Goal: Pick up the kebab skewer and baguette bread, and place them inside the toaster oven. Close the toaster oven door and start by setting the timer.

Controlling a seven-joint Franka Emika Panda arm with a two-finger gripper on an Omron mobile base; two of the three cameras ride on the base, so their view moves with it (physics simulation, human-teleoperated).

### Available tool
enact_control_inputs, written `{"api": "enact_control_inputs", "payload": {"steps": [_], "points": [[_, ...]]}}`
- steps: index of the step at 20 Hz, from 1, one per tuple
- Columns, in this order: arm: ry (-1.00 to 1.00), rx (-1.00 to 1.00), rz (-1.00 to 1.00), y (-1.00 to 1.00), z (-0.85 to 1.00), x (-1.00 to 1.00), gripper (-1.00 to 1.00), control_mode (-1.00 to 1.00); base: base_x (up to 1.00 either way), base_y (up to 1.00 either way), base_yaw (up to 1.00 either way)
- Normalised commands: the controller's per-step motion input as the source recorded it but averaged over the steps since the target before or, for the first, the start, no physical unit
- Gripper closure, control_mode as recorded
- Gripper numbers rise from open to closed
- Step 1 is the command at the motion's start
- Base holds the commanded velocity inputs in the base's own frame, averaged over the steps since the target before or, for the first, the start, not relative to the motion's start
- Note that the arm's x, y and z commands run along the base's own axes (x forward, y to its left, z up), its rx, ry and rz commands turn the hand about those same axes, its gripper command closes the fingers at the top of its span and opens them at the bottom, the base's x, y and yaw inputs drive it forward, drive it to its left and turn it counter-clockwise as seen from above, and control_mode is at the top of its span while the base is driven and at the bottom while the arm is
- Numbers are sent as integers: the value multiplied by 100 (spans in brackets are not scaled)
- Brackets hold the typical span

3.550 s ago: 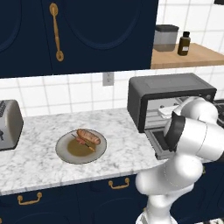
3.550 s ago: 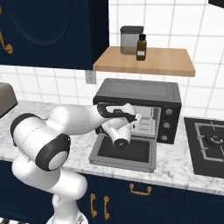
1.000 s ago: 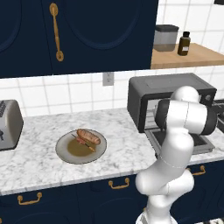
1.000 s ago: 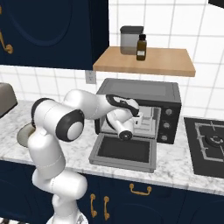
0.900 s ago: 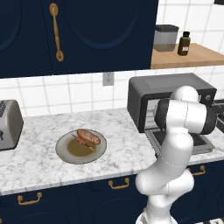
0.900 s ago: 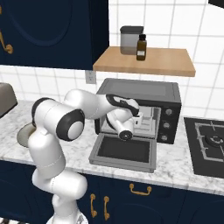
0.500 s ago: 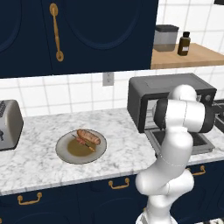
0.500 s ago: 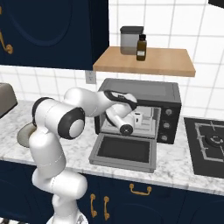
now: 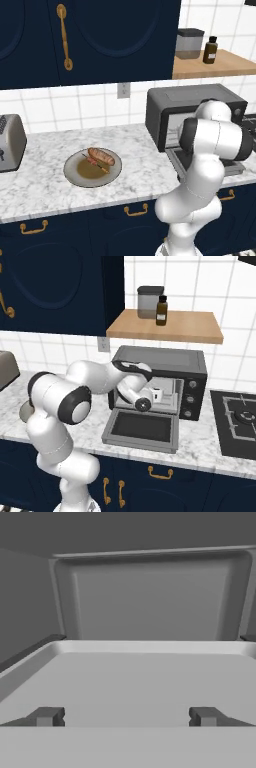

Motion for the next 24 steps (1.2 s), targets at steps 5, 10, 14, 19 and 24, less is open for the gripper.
{"api": "enact_control_inputs", "payload": {"steps": [5, 10, 14, 19, 24], "points": [[16, 0, 0, 0, -57, -70, -100, -100, 0, 0, 0], [23, 0, 0, 0, -48, -72, -100, -100, 0, 0, 0], [26, 0, 0, 0, -19, -72, -100, -100, 0, 0, 0], [23, 0, 0, 0, -27, -77, -100, -100, 0, 0, 0], [19, 0, 1, -1, 73, -70, -100, -100, 0, 0, 0]]}}
